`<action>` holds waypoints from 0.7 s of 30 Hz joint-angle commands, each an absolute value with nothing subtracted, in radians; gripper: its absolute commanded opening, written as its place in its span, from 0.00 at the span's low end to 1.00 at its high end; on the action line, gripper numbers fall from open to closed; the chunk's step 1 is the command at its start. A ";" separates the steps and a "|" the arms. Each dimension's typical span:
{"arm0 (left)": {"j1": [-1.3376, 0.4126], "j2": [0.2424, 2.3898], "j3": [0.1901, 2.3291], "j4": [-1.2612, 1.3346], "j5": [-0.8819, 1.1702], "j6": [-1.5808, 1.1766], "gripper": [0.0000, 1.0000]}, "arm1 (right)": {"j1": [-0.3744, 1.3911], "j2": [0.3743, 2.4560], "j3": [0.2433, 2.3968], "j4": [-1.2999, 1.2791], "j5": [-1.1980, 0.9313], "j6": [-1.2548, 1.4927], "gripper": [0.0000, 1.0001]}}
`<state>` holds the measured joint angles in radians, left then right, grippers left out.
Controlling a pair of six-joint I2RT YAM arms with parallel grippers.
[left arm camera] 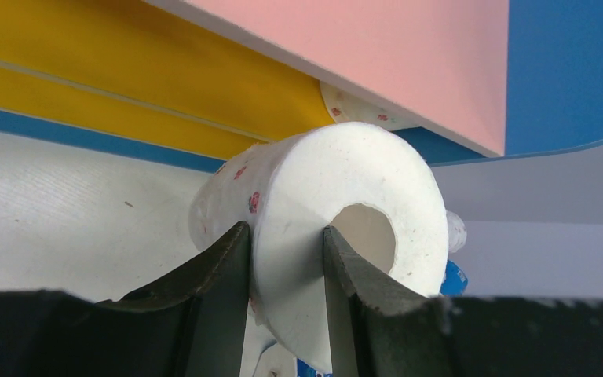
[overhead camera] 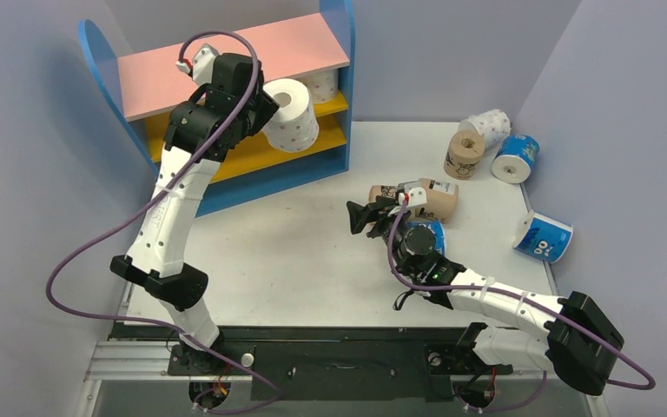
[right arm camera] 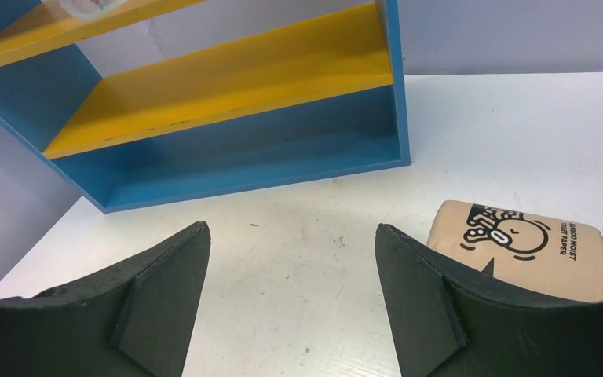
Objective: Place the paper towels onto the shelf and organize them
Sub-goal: Place the paper towel on the shelf.
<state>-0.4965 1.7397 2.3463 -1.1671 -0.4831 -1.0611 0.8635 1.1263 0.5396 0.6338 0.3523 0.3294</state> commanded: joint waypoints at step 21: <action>-0.411 1.807 2.402 -1.035 -0.488 -1.049 0.00 | 0.847 1.085 0.524 0.666 0.373 0.335 0.72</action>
